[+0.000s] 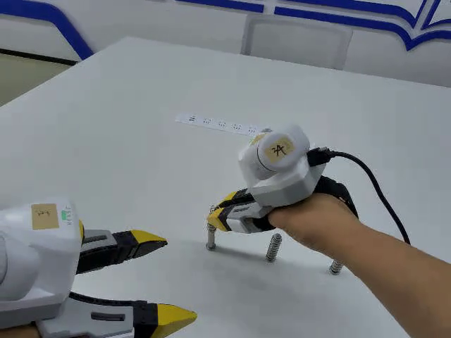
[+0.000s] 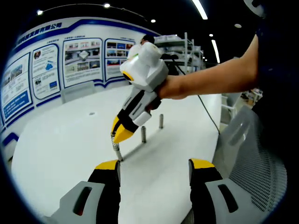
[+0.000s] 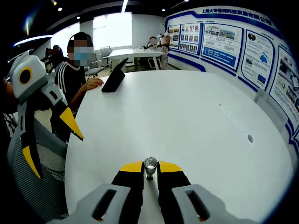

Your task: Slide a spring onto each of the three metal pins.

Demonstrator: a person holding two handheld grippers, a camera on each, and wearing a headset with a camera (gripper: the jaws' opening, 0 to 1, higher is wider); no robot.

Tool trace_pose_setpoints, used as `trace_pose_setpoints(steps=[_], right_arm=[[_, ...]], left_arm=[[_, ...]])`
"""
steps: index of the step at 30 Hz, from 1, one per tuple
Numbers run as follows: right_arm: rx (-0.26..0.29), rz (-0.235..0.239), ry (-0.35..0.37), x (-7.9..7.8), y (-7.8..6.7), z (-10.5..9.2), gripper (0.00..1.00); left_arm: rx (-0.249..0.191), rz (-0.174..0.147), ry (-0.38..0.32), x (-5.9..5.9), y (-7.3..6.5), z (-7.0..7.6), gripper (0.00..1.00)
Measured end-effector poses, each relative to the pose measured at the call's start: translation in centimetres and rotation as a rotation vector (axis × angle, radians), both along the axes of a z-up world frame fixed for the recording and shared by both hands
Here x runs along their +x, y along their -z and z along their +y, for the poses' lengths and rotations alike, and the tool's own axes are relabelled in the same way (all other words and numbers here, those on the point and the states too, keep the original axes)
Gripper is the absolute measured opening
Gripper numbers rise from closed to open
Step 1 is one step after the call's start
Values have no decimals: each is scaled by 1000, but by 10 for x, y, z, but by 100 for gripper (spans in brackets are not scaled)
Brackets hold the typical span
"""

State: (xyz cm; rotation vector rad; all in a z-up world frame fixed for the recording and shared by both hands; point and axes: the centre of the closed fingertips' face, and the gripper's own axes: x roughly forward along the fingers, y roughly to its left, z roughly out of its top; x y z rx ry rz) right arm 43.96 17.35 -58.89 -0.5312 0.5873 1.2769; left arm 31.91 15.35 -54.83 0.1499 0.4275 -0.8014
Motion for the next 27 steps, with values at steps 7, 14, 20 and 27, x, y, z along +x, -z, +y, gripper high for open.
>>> trace_pose_setpoints(steps=[7,14,20,27], right_arm=[[-18,3,19,1,13,0,12],[-47,0,28,1,27,2,12],[-78,7,45,2,39,-2,12],[-89,6,41,0,43,-3,12]], left_arm=[[-1,3,-2,1,1,0,60],[1,6,-3,1,2,2,60],[3,6,-5,2,2,3,60],[3,6,-6,2,2,4,60]])
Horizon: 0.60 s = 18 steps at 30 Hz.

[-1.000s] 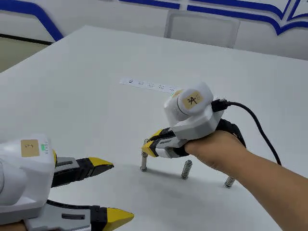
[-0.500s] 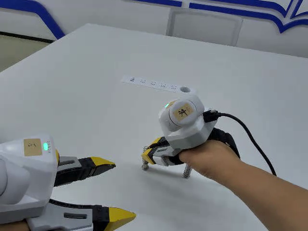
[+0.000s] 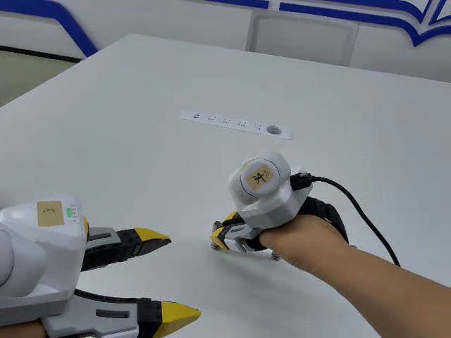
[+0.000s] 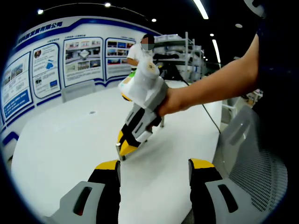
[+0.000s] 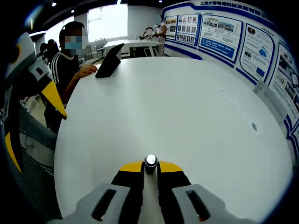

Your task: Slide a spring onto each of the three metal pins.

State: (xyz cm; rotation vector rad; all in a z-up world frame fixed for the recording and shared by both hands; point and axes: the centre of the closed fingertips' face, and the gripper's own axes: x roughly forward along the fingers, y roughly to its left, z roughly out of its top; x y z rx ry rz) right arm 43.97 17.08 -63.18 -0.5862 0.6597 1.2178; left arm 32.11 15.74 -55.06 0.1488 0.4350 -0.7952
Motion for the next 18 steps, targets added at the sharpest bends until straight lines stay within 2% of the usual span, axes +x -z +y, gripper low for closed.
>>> trace_pose_setpoints(steps=[10,18], right_arm=[[20,-11,10,-6,-12,-14,16],[86,-47,10,-21,-38,-30,20]], left_arm=[[-1,1,4,1,1,-2,61],[-7,-2,8,4,1,-4,61]])
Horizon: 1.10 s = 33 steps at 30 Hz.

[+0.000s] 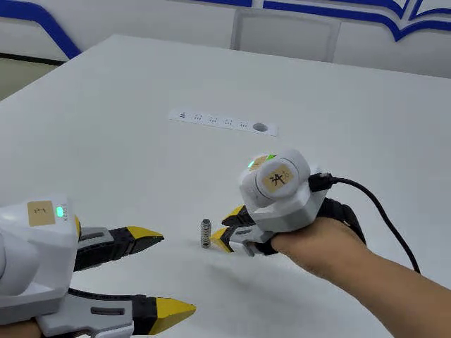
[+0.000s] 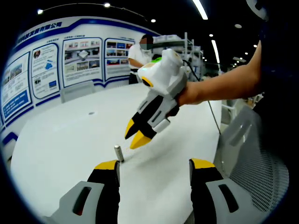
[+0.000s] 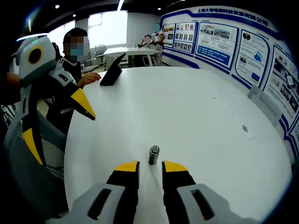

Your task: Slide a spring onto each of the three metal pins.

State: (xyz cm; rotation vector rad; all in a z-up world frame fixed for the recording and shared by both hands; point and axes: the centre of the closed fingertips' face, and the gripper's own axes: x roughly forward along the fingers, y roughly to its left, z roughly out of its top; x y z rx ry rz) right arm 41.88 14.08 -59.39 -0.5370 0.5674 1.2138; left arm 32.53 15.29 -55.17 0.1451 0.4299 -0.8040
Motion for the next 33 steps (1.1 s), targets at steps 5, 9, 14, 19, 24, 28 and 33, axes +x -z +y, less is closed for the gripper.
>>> trace_pose_setpoints(steps=[5,9,14,19,24,28,33], right_arm=[[39,-16,-22,-15,-15,-7,22],[72,-13,-18,-23,-23,-16,24],[109,-6,4,-34,-31,-37,25],[122,-14,21,-45,-36,-62,27],[146,-21,62,-53,-40,-84,29],[165,-28,111,-52,-42,-103,30],[158,-35,172,-46,-38,-129,32]], left_arm=[[-7,-5,0,1,-1,-2,62],[-10,-7,-2,2,-2,-2,63],[-11,-8,-3,2,-2,-4,64],[-15,-11,-7,3,-4,-4,66],[-17,-14,-7,3,-5,-6,67],[-17,-13,-6,3,-6,-6,67],[-14,-12,-2,1,-5,-6,69]])
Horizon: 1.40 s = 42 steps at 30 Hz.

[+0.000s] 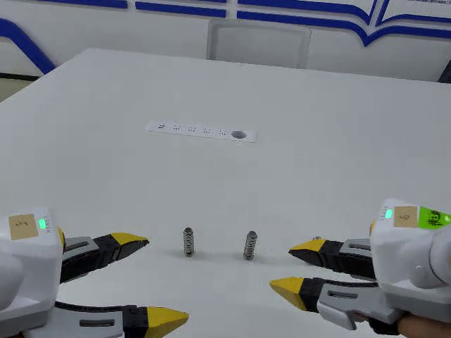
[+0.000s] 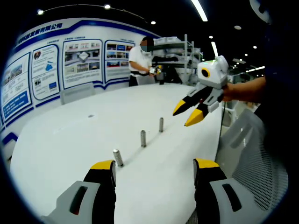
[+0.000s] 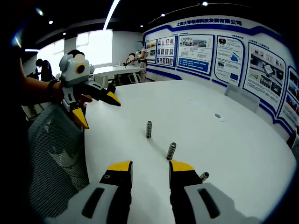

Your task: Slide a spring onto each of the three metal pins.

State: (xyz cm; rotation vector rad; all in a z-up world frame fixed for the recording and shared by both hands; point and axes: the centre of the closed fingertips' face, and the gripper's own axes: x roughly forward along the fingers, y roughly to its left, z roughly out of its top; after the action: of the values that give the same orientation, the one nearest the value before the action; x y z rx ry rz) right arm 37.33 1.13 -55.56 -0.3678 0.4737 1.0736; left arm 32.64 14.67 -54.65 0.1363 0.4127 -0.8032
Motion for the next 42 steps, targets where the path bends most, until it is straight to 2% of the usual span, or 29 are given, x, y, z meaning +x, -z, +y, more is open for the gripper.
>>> trace_pose_setpoints(steps=[10,17,25,30,42], right_arm=[[8,-23,76,18,6,-45,36],[29,-18,104,22,10,-64,45],[30,-13,113,21,14,-73,54],[38,-12,128,21,14,-77,57],[36,-20,136,16,11,-78,59]], left_arm=[[-1,3,1,0,4,4,71],[0,24,-13,3,14,10,72],[3,47,-28,5,23,17,73],[3,53,-31,5,24,18,73],[-2,58,-29,6,24,17,73]])
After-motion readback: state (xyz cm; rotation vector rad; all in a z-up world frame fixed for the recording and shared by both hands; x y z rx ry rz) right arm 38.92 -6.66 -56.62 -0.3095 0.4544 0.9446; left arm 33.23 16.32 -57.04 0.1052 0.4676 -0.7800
